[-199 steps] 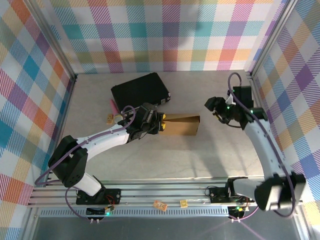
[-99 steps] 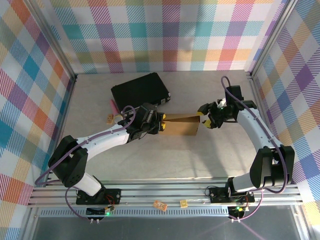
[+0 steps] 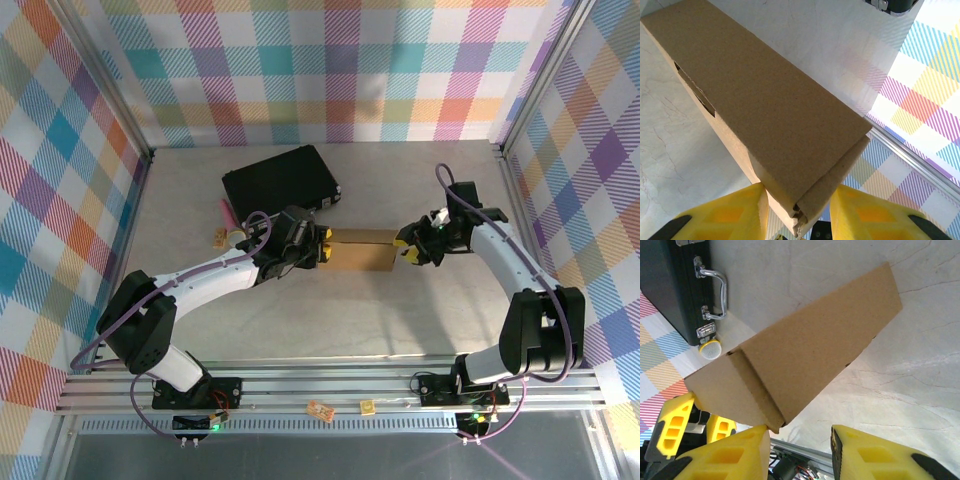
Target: Fold the paper box
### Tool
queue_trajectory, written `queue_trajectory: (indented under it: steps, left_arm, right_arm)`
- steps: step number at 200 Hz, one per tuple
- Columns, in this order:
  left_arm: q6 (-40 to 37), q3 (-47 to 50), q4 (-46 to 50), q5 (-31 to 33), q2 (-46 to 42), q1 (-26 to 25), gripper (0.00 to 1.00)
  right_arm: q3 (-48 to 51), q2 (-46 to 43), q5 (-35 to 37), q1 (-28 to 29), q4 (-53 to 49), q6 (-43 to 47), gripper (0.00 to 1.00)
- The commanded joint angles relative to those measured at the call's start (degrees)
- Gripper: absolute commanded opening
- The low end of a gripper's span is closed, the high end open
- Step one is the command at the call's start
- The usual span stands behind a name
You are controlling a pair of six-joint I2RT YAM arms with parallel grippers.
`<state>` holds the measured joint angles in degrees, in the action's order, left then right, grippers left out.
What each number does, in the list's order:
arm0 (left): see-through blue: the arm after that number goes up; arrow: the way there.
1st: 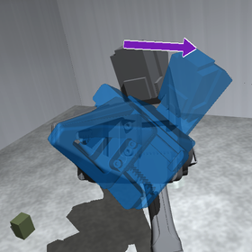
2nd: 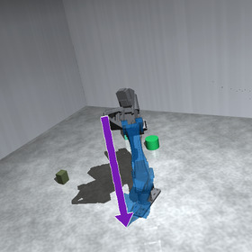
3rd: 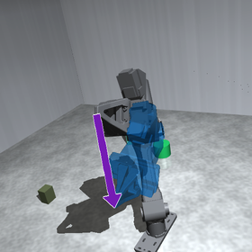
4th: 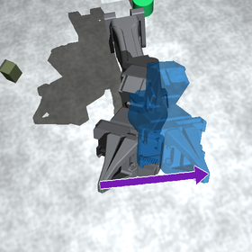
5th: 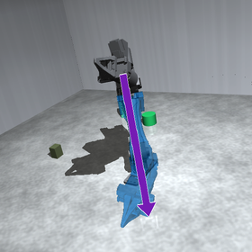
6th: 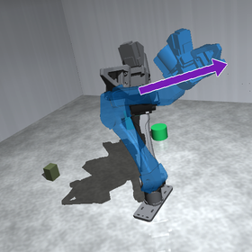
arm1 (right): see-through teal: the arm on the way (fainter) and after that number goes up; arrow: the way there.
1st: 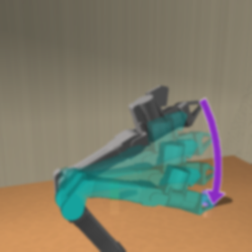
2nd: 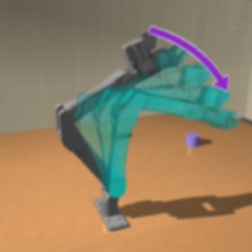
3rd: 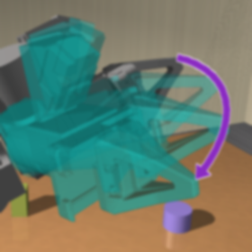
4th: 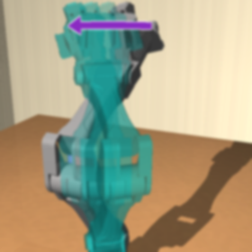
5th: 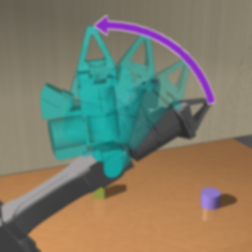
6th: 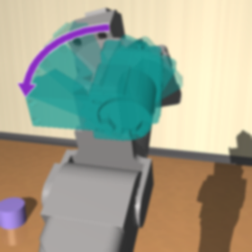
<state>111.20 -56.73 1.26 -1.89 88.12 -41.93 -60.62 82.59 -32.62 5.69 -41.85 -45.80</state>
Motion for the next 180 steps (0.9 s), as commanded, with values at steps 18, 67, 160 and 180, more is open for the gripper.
queue_trajectory:
  steps: [18,67,160,180]
  left_arm:
    - [0.07,1.42,6.57,-0.83,2.24,-0.52,0.35]
    - [-0.10,1.59,6.59,-0.64,1.93,-0.47,0.31]
    - [-0.37,2.48,6.81,-0.74,1.45,-0.52,0.27]
    - [-0.45,2.92,6.58,-0.64,1.10,-0.44,0.26]
  right_arm:
    - [1.32,1.70,3.57,0.04,-1.92,2.65,0.30]
    - [-0.45,0.20,2.95,0.10,-1.55,2.73,0.32]
    - [-2.94,1.62,0.55,0.09,2.40,2.51,0.52]
    - [-2.70,3.88,0.87,0.11,2.07,3.67,0.42]
